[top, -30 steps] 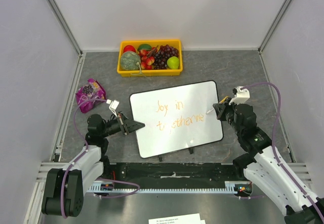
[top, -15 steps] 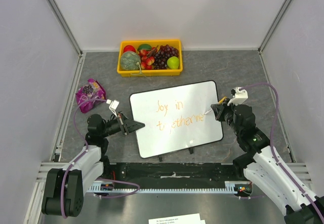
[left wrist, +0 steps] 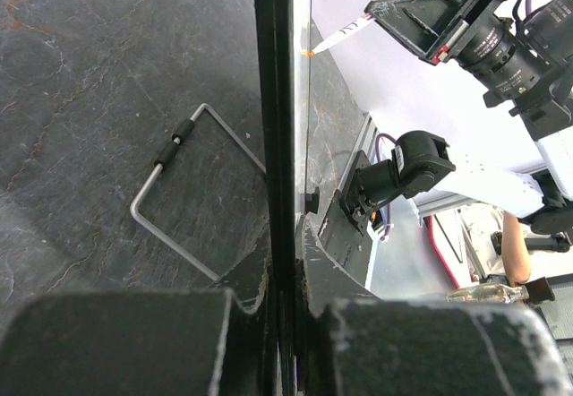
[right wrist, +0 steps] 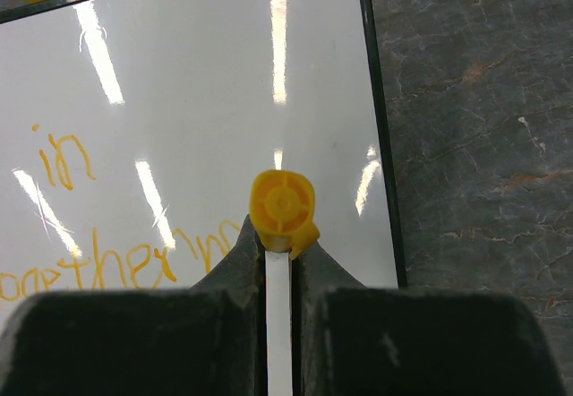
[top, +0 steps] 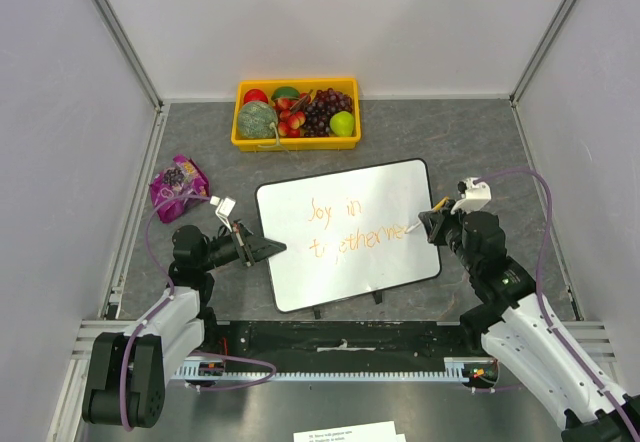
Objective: Write a sentence on the whiteboard
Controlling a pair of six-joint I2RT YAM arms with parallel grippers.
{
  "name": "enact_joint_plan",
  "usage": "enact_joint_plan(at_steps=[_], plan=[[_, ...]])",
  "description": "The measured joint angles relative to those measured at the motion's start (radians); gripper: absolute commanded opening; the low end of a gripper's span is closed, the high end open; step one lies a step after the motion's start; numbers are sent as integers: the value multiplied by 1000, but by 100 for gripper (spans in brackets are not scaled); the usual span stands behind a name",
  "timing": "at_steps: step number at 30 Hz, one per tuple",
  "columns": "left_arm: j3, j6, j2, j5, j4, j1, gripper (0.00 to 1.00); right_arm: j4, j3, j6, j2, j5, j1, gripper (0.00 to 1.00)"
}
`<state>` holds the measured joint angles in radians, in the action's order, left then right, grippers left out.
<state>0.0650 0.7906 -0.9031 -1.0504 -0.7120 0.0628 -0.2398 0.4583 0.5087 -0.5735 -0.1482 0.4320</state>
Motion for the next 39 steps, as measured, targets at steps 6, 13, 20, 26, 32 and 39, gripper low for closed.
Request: enact_joint_plan(at_steps=[6, 13, 20, 26, 32, 39], plan=[[0, 0, 0, 0, 0, 0, 2, -17, 0, 0, 5, -6, 0, 0], [0, 0, 0, 0, 0, 0, 2, -24, 0, -1, 9, 3, 0, 0], [0, 0, 0, 0, 0, 0, 2, -24, -1, -2, 10, 39, 0, 0], [0, 0, 0, 0, 0, 0, 2, -16, -2, 8, 5, 60, 0, 0], [0, 0, 0, 0, 0, 0, 2, -10, -2, 24, 12, 65, 0, 0], [0, -1, 0, -1, 0, 0, 2, -11, 20, 34, 28, 60, 0, 0]])
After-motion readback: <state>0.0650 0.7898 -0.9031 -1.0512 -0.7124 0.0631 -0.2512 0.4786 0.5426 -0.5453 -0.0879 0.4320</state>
